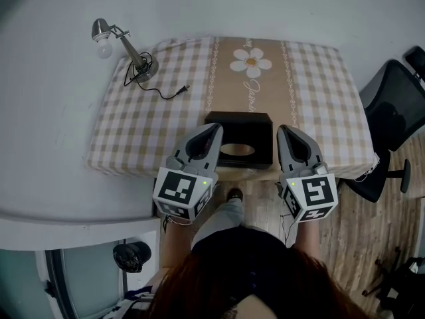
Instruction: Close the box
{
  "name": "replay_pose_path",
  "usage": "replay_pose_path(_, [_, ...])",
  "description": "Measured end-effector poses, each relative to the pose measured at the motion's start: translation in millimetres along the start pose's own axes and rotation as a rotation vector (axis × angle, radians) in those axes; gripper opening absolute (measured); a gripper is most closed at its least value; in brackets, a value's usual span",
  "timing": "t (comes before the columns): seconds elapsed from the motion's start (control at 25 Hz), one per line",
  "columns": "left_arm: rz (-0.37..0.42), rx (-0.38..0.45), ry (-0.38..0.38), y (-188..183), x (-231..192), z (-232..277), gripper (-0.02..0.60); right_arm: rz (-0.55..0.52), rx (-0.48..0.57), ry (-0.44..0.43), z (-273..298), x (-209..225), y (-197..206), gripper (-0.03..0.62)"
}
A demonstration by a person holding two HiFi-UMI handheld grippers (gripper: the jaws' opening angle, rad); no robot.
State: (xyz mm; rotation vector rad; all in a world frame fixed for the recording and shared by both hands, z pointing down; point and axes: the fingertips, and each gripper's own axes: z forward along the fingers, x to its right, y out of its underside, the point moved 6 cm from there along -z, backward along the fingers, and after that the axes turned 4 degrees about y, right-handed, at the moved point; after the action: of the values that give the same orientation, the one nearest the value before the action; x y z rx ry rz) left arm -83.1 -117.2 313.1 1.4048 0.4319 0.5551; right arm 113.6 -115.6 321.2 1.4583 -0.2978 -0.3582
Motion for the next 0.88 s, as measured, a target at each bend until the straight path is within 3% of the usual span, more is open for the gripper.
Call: replay_pose_path(0.88, [-0.068, -0.116, -0.045, 32, -68, 19, 0.028, -0.003, -0.13, 0.025, 51, 31, 26, 0.017])
